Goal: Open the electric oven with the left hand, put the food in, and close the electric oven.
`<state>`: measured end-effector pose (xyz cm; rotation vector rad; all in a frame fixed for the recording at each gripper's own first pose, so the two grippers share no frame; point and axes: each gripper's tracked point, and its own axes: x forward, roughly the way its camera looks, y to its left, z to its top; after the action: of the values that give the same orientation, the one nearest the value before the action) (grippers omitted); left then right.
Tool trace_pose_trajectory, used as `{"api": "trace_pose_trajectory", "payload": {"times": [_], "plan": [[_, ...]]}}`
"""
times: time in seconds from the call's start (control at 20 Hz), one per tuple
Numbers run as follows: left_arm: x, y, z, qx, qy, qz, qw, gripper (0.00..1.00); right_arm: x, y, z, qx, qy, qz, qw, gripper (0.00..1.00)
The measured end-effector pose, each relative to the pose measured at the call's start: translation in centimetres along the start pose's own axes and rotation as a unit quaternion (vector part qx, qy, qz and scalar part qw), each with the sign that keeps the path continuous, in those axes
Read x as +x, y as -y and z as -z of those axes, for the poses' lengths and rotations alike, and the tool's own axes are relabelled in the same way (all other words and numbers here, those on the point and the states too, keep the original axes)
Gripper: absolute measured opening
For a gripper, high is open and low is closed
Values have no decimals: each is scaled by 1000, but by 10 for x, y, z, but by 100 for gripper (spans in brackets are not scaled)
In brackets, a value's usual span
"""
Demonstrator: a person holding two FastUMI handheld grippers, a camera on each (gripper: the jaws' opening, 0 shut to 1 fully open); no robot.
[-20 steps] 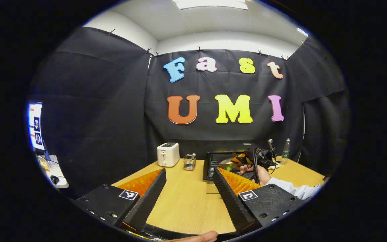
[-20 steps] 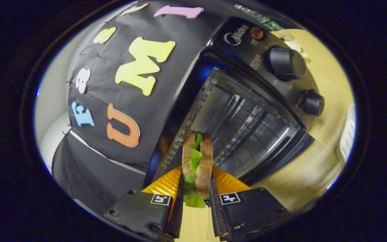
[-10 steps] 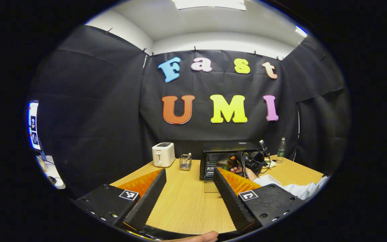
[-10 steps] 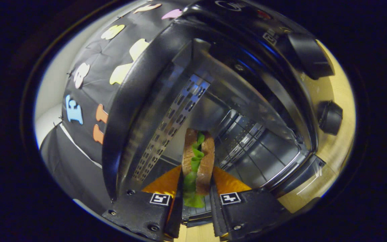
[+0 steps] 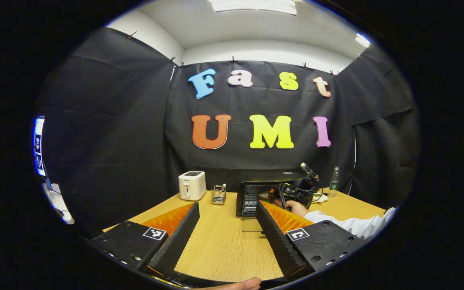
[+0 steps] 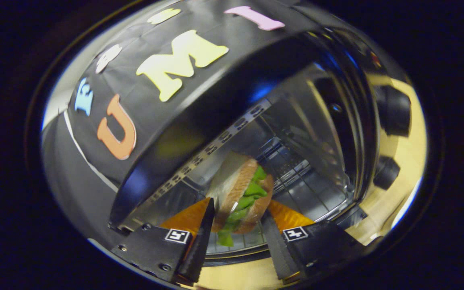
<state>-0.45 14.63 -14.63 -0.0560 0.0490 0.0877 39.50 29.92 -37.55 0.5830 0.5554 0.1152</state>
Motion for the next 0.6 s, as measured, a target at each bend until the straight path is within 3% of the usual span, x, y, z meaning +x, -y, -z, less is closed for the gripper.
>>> {"api": "trace_pose_trajectory", "payload": {"times": [0.1,0.35,0.6], "plan": [[2,3,1,3,-4,7,1000,93,-3,2,0,-47,1,20,999,87],[7,11,16,5,-24,15,1000,92,-12,7,4,-147,-6,55,988,94],[18,12,29,-5,-48,11,999,93,-33,10,15,-171,-45,53,983,94]]}}
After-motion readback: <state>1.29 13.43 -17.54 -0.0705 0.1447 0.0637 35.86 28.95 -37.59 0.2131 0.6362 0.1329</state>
